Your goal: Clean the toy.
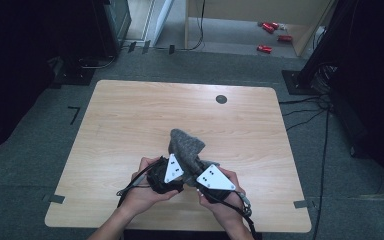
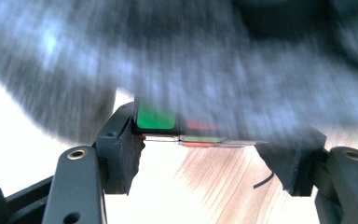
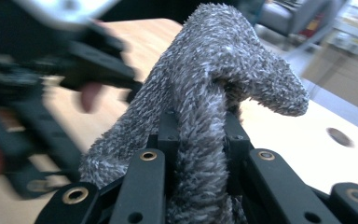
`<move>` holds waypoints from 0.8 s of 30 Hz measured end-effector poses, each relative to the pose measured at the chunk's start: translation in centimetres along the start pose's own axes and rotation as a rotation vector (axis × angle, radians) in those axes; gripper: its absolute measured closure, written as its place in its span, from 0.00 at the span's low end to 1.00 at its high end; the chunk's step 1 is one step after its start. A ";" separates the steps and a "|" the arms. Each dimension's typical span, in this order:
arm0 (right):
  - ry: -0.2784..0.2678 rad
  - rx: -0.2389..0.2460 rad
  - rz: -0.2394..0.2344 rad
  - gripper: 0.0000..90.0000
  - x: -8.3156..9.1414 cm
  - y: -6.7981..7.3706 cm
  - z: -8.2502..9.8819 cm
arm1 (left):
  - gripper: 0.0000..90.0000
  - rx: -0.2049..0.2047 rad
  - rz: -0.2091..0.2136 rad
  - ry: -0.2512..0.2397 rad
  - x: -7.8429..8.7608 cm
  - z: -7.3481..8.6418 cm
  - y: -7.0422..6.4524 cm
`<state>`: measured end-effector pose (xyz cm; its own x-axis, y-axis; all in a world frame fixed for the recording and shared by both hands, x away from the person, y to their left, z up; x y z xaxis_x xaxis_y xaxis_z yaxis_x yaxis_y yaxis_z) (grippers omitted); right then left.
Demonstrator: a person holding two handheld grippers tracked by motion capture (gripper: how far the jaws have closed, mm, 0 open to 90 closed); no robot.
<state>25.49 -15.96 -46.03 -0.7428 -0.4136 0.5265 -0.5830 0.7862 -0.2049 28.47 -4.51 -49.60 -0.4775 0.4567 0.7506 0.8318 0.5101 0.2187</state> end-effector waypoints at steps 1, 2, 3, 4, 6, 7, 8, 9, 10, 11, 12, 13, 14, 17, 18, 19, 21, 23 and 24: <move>0.000 -0.031 0.010 0.84 0.1 -0.7 0.2 | 0.39 0.003 0.002 -0.003 0.0 0.0 0.0; 0.000 -0.034 0.009 0.84 0.2 -0.7 0.2 | 0.39 0.003 0.003 -0.003 -0.1 0.0 0.0; -0.008 -0.019 0.003 0.84 0.2 -0.5 0.2 | 0.39 0.003 0.000 -0.004 -0.1 -0.1 0.0; -0.006 -0.004 -0.005 0.84 0.2 -0.1 0.1 | 0.39 0.003 0.000 -0.004 -0.1 -0.1 0.0; -0.003 0.049 -0.037 0.84 -0.1 1.3 0.0 | 0.39 -0.011 -0.001 0.000 -0.2 -0.1 -0.3; 0.000 0.070 -0.047 0.84 -0.3 1.9 0.0 | 0.39 -0.018 -0.002 0.002 -0.2 -0.1 -0.4; 0.005 0.088 -0.045 0.84 -0.4 2.3 0.1 | 0.39 -0.026 -0.007 0.005 -0.2 -0.1 -0.5; 0.008 0.115 -0.029 0.84 -0.5 2.5 0.1 | 0.40 -0.024 -0.006 0.003 -0.2 -0.1 -0.5; 0.010 0.124 -0.024 0.83 -0.5 2.5 0.1 | 0.40 -0.021 -0.002 0.002 -0.2 -0.1 -0.5; 0.006 0.112 -0.029 0.83 -0.5 2.3 0.1 | 0.39 -0.020 -0.002 0.000 -0.1 -0.1 -0.4; 0.001 0.095 -0.022 0.83 -0.4 1.9 0.1 | 0.40 -0.020 -0.004 -0.004 -0.1 -0.1 -0.3; -0.002 0.076 -0.006 0.83 -0.3 1.4 0.0 | 0.40 -0.020 -0.004 -0.004 0.0 0.0 -0.3; -0.005 0.054 0.006 0.84 -0.1 0.7 0.0 | 0.39 -0.016 -0.004 -0.007 0.0 0.0 -0.3; -0.009 0.001 0.041 0.84 0.2 -0.6 0.1 | 0.40 -0.007 -0.005 -0.017 0.1 0.0 -0.1; -0.009 0.001 0.041 0.84 0.2 -0.6 0.1 | 0.40 -0.007 -0.005 -0.017 0.1 0.0 -0.1; -0.018 0.034 0.050 0.83 0.3 0.2 0.0 | 0.39 -0.009 -0.008 -0.025 0.2 -0.1 -0.1; -0.023 0.076 0.033 0.83 0.2 1.2 -0.2 | 0.39 -0.015 -0.009 -0.030 0.2 -0.2 -0.2; -0.014 0.107 0.009 0.83 -0.1 2.2 -0.2 | 0.40 -0.024 -0.015 -0.031 0.2 -0.2 -0.3; -0.011 0.110 0.013 0.83 -0.2 2.3 -0.2 | 0.40 -0.024 -0.015 -0.029 0.2 -0.2 -0.3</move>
Point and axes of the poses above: each handheld gripper's, and its own axes: x roughly backward along the jaws, z roughly out of its underside, y roughly to its left, the point moved 6 cm from there along -x, roughly forward along the jaws, and after that the axes turned 10 degrees about y, right-handed, at the moved point
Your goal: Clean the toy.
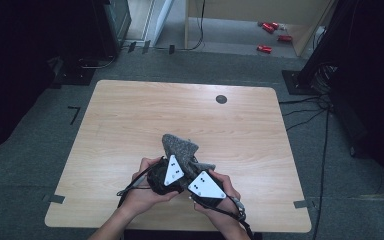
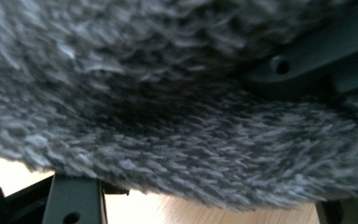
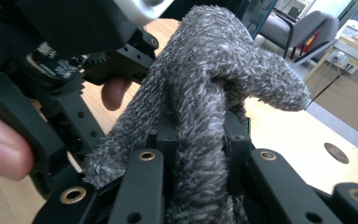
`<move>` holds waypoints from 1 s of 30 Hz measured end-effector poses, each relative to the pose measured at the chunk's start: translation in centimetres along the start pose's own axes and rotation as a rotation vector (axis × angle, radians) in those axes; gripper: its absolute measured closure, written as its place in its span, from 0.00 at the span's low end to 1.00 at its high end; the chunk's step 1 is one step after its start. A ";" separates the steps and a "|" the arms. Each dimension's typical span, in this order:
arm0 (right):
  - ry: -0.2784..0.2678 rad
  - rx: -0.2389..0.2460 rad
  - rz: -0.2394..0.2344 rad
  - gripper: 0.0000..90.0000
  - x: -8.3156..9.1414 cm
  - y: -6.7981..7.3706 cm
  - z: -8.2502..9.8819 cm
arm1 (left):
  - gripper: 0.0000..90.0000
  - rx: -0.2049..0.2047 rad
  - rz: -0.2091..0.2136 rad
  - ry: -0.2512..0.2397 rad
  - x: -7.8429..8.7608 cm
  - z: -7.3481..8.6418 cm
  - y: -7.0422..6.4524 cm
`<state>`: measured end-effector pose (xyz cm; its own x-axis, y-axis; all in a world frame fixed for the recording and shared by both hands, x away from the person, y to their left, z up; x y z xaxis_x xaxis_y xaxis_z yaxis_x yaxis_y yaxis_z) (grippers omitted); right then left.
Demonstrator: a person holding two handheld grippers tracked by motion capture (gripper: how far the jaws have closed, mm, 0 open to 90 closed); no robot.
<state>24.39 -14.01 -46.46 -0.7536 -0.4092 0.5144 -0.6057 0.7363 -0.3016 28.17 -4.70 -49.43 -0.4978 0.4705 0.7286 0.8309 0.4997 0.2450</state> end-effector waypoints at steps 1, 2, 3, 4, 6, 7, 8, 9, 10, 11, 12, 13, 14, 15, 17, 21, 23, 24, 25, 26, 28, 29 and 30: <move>0.000 -0.010 -0.004 0.83 0.0 -0.1 0.1 | 0.40 0.001 0.004 -0.001 0.0 0.0 0.0; -0.001 -0.023 -0.004 0.83 0.0 -0.5 0.1 | 0.40 0.001 0.003 -0.002 0.0 0.0 0.0; -0.002 -0.043 0.010 0.83 0.2 -1.1 0.2 | 0.40 0.001 0.001 -0.003 0.1 0.1 0.0; -0.001 -0.062 0.028 0.83 0.3 -1.7 0.3 | 0.39 0.004 0.003 -0.006 0.1 0.1 0.0; 0.007 -0.112 0.049 0.83 0.6 -2.8 0.6 | 0.39 0.009 0.004 -0.015 0.2 0.0 0.1; 0.000 -0.129 0.049 0.84 0.7 -3.2 0.7 | 0.39 0.011 0.005 -0.019 0.2 0.0 0.2; -0.007 -0.129 0.042 0.83 0.7 -3.2 0.7 | 0.40 0.012 0.006 -0.022 0.2 0.0 0.2; -0.015 -0.124 0.031 0.83 0.7 -2.9 0.5 | 0.39 0.011 0.002 -0.026 0.2 0.0 0.2; -0.019 -0.120 0.014 0.83 0.8 -2.4 0.3 | 0.39 0.010 0.000 -0.032 0.2 0.0 0.2; -0.027 -0.097 -0.005 0.83 0.8 -1.8 0.0 | 0.39 0.013 0.005 -0.038 0.2 -0.1 0.1; -0.025 -0.069 -0.017 0.83 0.8 -1.2 -0.2 | 0.39 0.018 0.011 -0.045 0.3 -0.1 0.1; -0.024 -0.037 -0.018 0.83 0.6 -0.8 -0.4 | 0.39 0.019 0.011 -0.051 0.3 -0.1 0.1; -0.015 -0.020 -0.005 0.83 0.5 -0.6 -0.3 | 0.39 0.018 0.008 -0.052 0.4 -0.1 0.2; -0.014 -0.022 0.001 0.83 0.5 -0.7 -0.2 | 0.40 0.020 0.013 -0.050 0.3 -0.1 0.2; -0.014 -0.045 0.005 0.83 0.4 -1.2 -0.1 | 0.40 0.024 0.016 -0.050 0.2 0.1 0.3; -0.027 -0.228 0.037 0.83 1.2 -4.8 0.9 | 0.39 0.048 0.043 -0.130 0.8 0.1 0.7; -0.055 -0.281 -0.003 0.83 1.3 -5.3 1.1 | 0.39 0.056 0.060 -0.186 1.3 -0.1 0.9; -0.064 -0.290 -0.027 0.83 1.2 -5.3 1.2 | 0.39 0.062 0.065 -0.209 1.5 -0.1 0.9; -0.066 -0.297 -0.044 0.83 1.1 -5.2 1.3 | 0.39 0.061 0.057 -0.226 1.7 -0.2 1.0; -0.066 -0.297 -0.044 0.83 1.1 -5.2 1.3 | 0.39 0.061 0.057 -0.226 1.7 -0.2 1.0; -0.051 -0.319 -0.054 0.83 0.5 -5.4 1.9 | 0.39 0.066 0.059 -0.284 2.3 -0.1 1.2; -0.040 -0.331 -0.061 0.83 0.3 -5.6 2.2 | 0.39 0.069 0.065 -0.295 2.4 -0.1 1.3; -0.034 -0.342 -0.069 0.83 0.2 -5.7 2.4 | 0.39 0.073 0.071 -0.302 2.5 -0.1 1.3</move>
Point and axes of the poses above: each handheld gripper's, and its own axes: x roughly backward along the jaws, z roughly out of its underside, y roughly to its left, the point moved 6 cm from there along -x, roughly forward along the jaws, and after that the axes turned 10 degrees about y, right-handed, at the moved point
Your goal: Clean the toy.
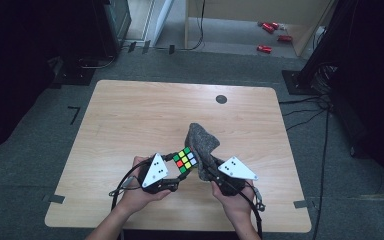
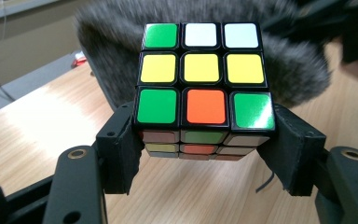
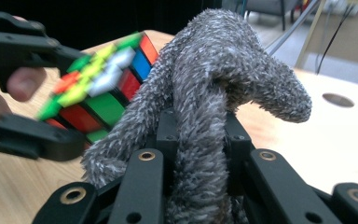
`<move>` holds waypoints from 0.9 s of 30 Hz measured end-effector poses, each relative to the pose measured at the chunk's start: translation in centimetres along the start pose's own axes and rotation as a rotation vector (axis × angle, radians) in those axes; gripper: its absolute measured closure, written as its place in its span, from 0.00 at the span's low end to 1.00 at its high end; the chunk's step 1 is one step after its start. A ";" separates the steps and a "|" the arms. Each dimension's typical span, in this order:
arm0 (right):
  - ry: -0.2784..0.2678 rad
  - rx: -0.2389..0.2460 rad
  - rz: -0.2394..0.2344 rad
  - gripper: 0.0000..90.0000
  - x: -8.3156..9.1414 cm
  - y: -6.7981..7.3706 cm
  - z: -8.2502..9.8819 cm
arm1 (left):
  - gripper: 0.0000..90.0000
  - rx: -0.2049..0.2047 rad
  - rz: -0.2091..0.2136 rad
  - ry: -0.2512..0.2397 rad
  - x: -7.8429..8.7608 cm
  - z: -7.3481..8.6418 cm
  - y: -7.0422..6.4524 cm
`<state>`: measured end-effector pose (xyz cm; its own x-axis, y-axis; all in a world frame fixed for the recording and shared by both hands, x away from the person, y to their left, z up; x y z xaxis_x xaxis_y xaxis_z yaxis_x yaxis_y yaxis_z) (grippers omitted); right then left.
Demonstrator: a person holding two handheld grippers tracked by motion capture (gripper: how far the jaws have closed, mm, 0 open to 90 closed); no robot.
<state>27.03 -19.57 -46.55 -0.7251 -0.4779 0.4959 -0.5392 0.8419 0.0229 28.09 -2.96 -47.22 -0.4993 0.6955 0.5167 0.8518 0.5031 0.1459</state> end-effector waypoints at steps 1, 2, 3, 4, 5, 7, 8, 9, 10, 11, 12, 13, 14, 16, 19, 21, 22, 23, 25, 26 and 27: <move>0.005 -0.017 -0.011 0.83 -0.1 -0.2 0.1 | 0.39 0.001 0.002 -0.004 0.0 0.0 0.0; 0.006 -0.030 -0.021 0.83 -0.1 -0.4 0.2 | 0.39 0.000 0.002 -0.007 0.0 0.0 0.0; 0.001 -0.043 -0.032 0.83 0.0 -0.4 0.1 | 0.39 -0.005 0.003 -0.007 0.0 0.1 0.0; -0.009 -0.053 -0.044 0.83 0.1 -0.4 0.0 | 0.39 -0.012 0.003 0.000 -0.1 0.1 0.0; -0.023 -0.055 -0.056 0.83 0.3 -0.3 -0.3 | 0.39 -0.020 -0.003 0.008 -0.2 0.3 -0.1; -0.048 -0.044 -0.076 0.83 0.6 0.2 -0.7 | 0.39 -0.025 -0.007 0.014 -0.4 0.4 -0.2; -0.052 -0.032 -0.071 0.83 0.6 0.4 -0.8 | 0.39 -0.025 -0.007 0.014 -0.4 0.4 -0.2; -0.051 -0.023 -0.061 0.83 0.6 0.5 -0.9 | 0.39 -0.024 -0.012 0.009 -0.3 0.4 -0.2; -0.051 -0.026 -0.062 0.83 0.6 0.5 -0.9 | 0.39 -0.026 -0.017 0.008 -0.3 0.4 -0.2; -0.047 -0.028 -0.065 0.83 0.5 0.4 -0.8 | 0.39 -0.023 -0.019 0.001 -0.2 0.3 -0.2; -0.037 -0.027 -0.057 0.83 0.4 0.2 -0.6 | 0.39 -0.021 -0.021 -0.004 -0.2 0.3 -0.2; -0.023 -0.021 -0.046 0.83 0.2 0.1 -0.3 | 0.39 -0.019 -0.025 -0.006 -0.2 0.3 -0.2; -0.007 -0.021 -0.044 0.83 0.0 0.0 0.0 | 0.39 -0.019 -0.030 -0.006 -0.2 0.3 -0.3; 0.034 -0.037 -0.056 0.83 -0.4 -0.3 0.5 | 0.39 -0.009 -0.029 -0.010 -0.4 0.5 -0.4; 0.031 -0.043 -0.066 0.83 0.0 -0.1 0.0 | 0.39 -0.013 -0.031 -0.015 -0.6 0.8 -0.6; -0.002 -0.020 -0.080 0.83 0.8 0.4 -0.8 | 0.39 -0.012 -0.032 -0.013 -0.8 0.8 -0.7; -0.012 -0.004 -0.075 0.83 1.0 0.6 -1.1 | 0.39 -0.009 -0.032 -0.015 -0.8 0.8 -0.7; -0.015 0.005 -0.074 0.83 1.1 0.6 -1.2 | 0.39 -0.009 -0.034 -0.014 -0.8 0.8 -0.6; -0.013 -0.006 -0.086 0.83 0.9 0.4 -1.0 | 0.39 -0.015 -0.042 -0.011 -0.8 0.8 -0.6; -0.005 -0.016 -0.091 0.83 0.7 0.2 -0.8 | 0.39 -0.015 -0.041 -0.010 -0.8 0.8 -0.6; 0.011 -0.021 -0.090 0.83 0.4 0.0 -0.4 | 0.39 -0.014 -0.041 -0.010 -0.8 0.8 -0.6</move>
Point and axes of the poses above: each handheld gripper's, and its own axes: x roughly backward along the jaws, z roughly out of its underside, y roughly to its left, the point moved 6 cm from there along -x, roughly forward along the jaws, and after that the axes turned 10 degrees about y, right-handed, at the moved point
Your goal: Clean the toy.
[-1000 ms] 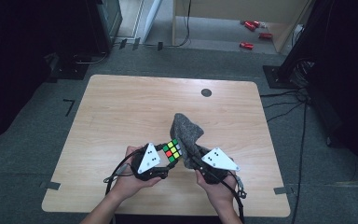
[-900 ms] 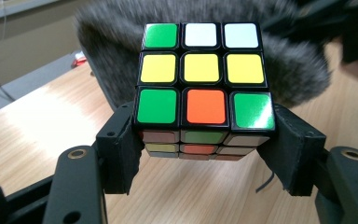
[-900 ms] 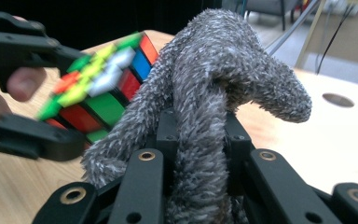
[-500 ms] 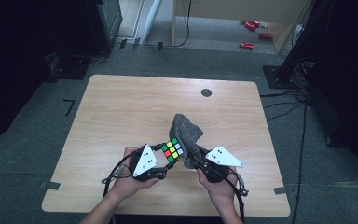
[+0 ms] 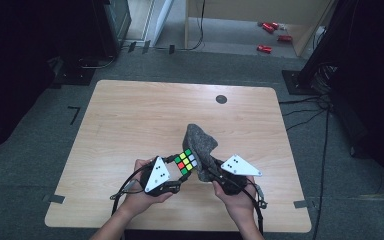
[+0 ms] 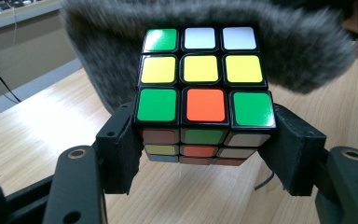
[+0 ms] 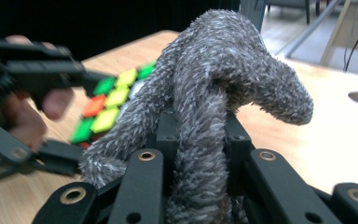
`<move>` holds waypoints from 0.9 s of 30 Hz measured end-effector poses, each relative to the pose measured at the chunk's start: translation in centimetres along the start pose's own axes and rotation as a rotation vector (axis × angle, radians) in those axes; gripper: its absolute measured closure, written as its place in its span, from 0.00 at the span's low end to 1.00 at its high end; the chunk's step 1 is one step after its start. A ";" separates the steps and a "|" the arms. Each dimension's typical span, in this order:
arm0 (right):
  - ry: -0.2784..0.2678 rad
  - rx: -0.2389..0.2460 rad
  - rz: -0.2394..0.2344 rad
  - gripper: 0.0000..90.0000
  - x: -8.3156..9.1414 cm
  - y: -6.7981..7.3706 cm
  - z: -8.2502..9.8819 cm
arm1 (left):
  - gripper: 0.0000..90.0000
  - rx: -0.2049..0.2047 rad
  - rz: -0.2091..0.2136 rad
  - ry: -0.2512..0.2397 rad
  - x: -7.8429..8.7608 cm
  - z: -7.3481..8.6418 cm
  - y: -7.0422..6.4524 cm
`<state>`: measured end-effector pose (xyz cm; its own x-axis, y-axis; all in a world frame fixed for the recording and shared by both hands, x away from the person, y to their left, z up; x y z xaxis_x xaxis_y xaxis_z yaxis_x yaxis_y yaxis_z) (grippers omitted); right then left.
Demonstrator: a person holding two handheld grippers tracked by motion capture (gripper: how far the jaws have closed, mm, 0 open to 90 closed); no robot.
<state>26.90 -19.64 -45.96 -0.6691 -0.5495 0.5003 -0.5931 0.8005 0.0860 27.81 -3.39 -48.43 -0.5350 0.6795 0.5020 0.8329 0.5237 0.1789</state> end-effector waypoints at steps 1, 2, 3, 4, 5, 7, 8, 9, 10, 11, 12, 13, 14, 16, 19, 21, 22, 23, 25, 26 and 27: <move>0.013 -0.005 0.001 0.83 -0.2 -0.2 0.3 | 0.39 0.002 0.004 0.002 0.0 0.1 0.0; 0.024 -0.014 -0.001 0.83 -0.3 -0.3 0.4 | 0.39 0.008 0.008 0.001 -0.1 0.1 0.1; 0.029 -0.019 -0.004 0.83 -0.4 -0.3 0.5 | 0.39 0.017 0.015 -0.001 -0.1 0.2 0.1; 0.029 -0.016 -0.001 0.83 -0.3 -0.2 0.4 | 0.39 0.021 0.019 -0.002 -0.1 0.2 0.1; 0.025 -0.012 0.001 0.83 -0.2 -0.1 0.2 | 0.39 0.019 0.020 0.000 -0.2 0.3 0.0; 0.006 -0.001 0.001 0.83 0.2 0.3 -0.3 | 0.39 0.015 0.020 0.001 -0.2 0.3 -0.2; -0.002 0.004 0.000 0.83 0.4 0.4 -0.5 | 0.39 0.014 0.020 0.000 -0.2 0.2 -0.2; -0.007 0.007 -0.001 0.83 0.5 0.5 -0.6 | 0.39 0.014 0.020 -0.001 -0.2 0.2 -0.2; -0.010 0.008 -0.001 0.83 0.6 0.5 -0.6 | 0.39 0.010 0.016 0.001 -0.1 0.2 -0.2; -0.009 0.003 -0.004 0.83 0.5 0.5 -0.5 | 0.39 0.006 0.012 0.003 -0.1 0.1 -0.2; -0.001 0.003 -0.002 0.83 0.4 0.3 -0.4 | 0.39 0.006 0.013 0.002 -0.1 0.1 -0.2; 0.010 -0.001 0.002 0.83 0.2 0.1 -0.1 | 0.39 0.014 0.019 -0.002 0.0 0.1 -0.2; 0.019 -0.004 0.006 0.83 0.0 -0.1 0.2 | 0.39 0.017 0.020 -0.002 0.0 0.0 -0.1; 0.035 -0.017 0.005 0.83 -0.2 -0.4 0.5 | 0.39 0.025 0.027 0.001 -0.1 0.1 -0.1; 0.026 -0.011 0.003 0.83 0.0 -0.1 0.2 | 0.39 0.020 0.033 0.010 -0.4 0.3 -0.3; 0.017 -0.004 0.004 0.83 0.1 0.0 0.0 | 0.39 0.021 0.035 0.012 -0.5 0.4 -0.3; -0.007 0.007 -0.003 0.83 0.5 0.4 -0.5 | 0.39 0.019 0.035 0.011 -0.5 0.4 -0.4; -0.010 0.011 -0.003 0.83 0.6 0.4 -0.6 | 0.39 0.020 0.033 0.007 -0.5 0.3 -0.4; -0.008 0.010 -0.001 0.83 0.5 0.3 -0.5 | 0.39 0.011 0.025 0.003 -0.3 0.2 -0.4; -0.003 0.005 -0.001 0.83 0.4 0.2 -0.4 | 0.39 0.013 0.025 -0.003 -0.2 0.2 -0.4; 0.006 -0.001 0.002 0.83 0.2 0.0 -0.1 | 0.39 0.013 0.024 -0.006 -0.1 0.2 -0.3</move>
<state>26.80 -19.71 -45.72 -0.6677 -0.5468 0.5052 -0.5917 0.8016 0.0856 27.59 -3.57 -48.70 -0.5155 0.6949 0.5014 0.8437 0.5139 0.1554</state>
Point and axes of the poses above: each handheld gripper's, and its own axes: x roughly backward along the jaws, z roughly out of its underside, y roughly to its left, the point moved 6 cm from there along -x, roughly forward along the jaws, and after that the axes turned 10 degrees about y, right-handed, at the moved point
